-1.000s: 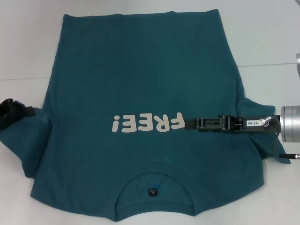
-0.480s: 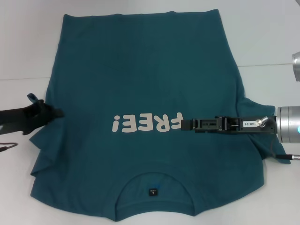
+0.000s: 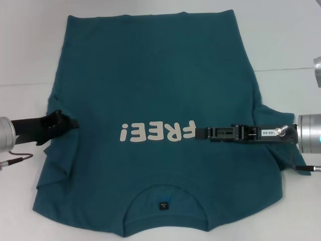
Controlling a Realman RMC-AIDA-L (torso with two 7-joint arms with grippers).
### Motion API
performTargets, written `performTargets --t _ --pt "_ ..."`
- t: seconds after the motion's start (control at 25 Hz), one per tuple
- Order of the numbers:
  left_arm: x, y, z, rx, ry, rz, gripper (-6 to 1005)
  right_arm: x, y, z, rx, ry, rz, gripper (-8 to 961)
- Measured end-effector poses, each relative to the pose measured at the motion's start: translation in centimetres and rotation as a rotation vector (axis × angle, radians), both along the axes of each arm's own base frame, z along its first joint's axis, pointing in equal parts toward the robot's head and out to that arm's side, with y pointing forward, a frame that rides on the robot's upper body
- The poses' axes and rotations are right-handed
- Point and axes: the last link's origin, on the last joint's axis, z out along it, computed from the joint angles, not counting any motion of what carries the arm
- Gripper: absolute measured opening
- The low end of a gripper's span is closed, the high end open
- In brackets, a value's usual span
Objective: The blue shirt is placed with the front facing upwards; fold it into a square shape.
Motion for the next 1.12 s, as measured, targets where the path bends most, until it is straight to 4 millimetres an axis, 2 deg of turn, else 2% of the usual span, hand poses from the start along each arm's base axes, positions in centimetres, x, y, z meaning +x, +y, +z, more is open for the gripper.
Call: performTargets --t 0.36,0.84,1.12 --pt "-0.5 -0.4 0.1 -0.006 0.013 -0.003 46 0.2 0.0 0.3 0.012 0.007 -0.005 909" --pt "1.1 -0.3 -1.3 -0.065 0.025 -0.052 101 0.1 0.0 0.2 0.015 0.004 0.004 908" --pt "1.2 -0.6 -1.8 -0.119 0.062 -0.052 140 0.0 0.1 0.3 0.015 0.003 0.009 908"
